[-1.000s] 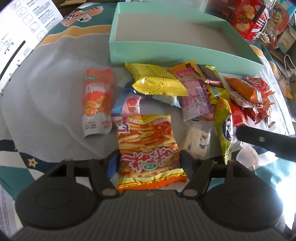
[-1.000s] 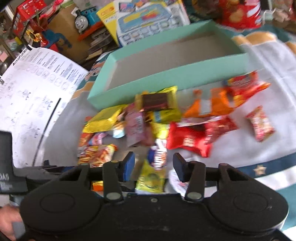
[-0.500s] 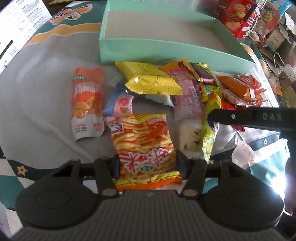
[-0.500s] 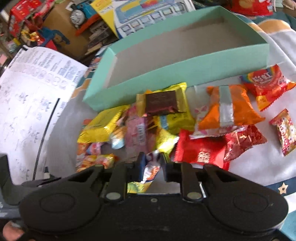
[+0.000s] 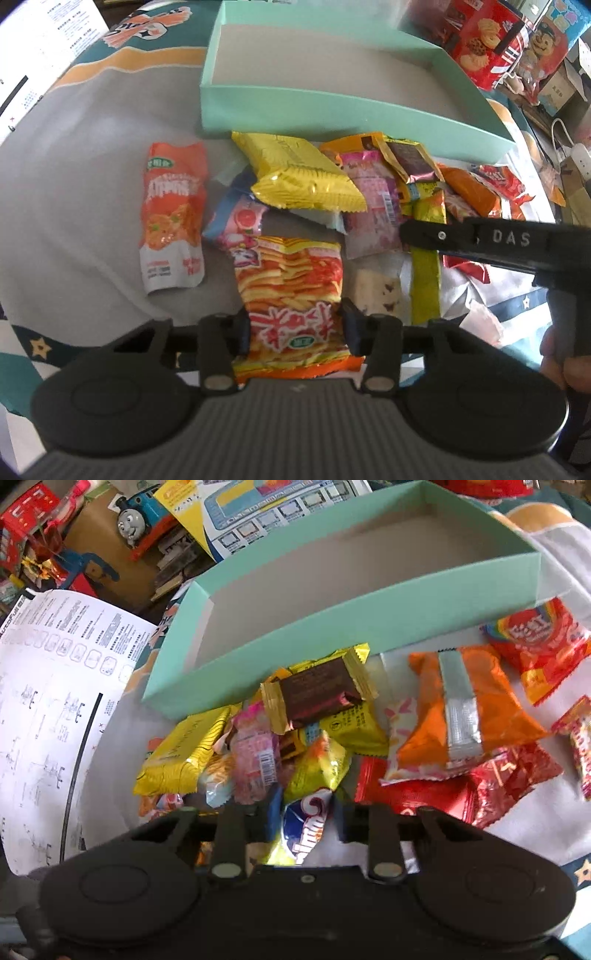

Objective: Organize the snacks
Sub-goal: 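Grasp the red spicy-strip bag with left tool while right tool grasps yellow snack stick, then carry both snacks into the teal box and open both tools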

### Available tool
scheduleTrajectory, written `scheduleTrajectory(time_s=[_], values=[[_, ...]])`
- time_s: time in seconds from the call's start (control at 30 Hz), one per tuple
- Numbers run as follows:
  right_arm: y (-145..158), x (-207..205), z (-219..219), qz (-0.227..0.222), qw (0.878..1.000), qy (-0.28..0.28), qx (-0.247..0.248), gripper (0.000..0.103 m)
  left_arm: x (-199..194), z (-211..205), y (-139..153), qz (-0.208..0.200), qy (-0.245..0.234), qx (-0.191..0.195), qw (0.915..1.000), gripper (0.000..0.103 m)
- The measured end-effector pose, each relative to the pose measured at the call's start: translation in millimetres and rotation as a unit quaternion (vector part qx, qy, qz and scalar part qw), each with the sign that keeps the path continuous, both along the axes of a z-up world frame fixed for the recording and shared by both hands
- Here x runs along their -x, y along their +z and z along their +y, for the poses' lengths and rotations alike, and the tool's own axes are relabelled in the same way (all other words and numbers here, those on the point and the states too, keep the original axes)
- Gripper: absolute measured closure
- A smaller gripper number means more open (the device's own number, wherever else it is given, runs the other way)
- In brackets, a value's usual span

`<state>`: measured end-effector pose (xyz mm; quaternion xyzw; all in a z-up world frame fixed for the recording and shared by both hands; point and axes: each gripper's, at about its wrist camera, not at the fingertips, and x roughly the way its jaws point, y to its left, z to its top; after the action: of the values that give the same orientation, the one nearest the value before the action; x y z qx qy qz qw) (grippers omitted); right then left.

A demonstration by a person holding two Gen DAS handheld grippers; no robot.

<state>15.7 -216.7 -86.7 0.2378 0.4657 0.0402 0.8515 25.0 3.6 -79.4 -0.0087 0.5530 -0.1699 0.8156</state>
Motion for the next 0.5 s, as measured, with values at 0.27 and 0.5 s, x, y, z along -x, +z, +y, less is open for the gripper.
scheduleTrajectory(time_s=[0.27, 0.5], values=[[19.6, 18.2, -0.4, -0.033, 0.999, 0.018, -0.002, 0.079, 17.7, -1.8, 18.3, -0.022, -0.017, 0.01, 0.9996, 0.06], [41.1, 29.5, -11.0, -0.065, 0.998, 0.018, 0.006, 0.079, 31.3, -0.5, 54.6, -0.063, -0.019, 0.026, 0.9975, 0.06]])
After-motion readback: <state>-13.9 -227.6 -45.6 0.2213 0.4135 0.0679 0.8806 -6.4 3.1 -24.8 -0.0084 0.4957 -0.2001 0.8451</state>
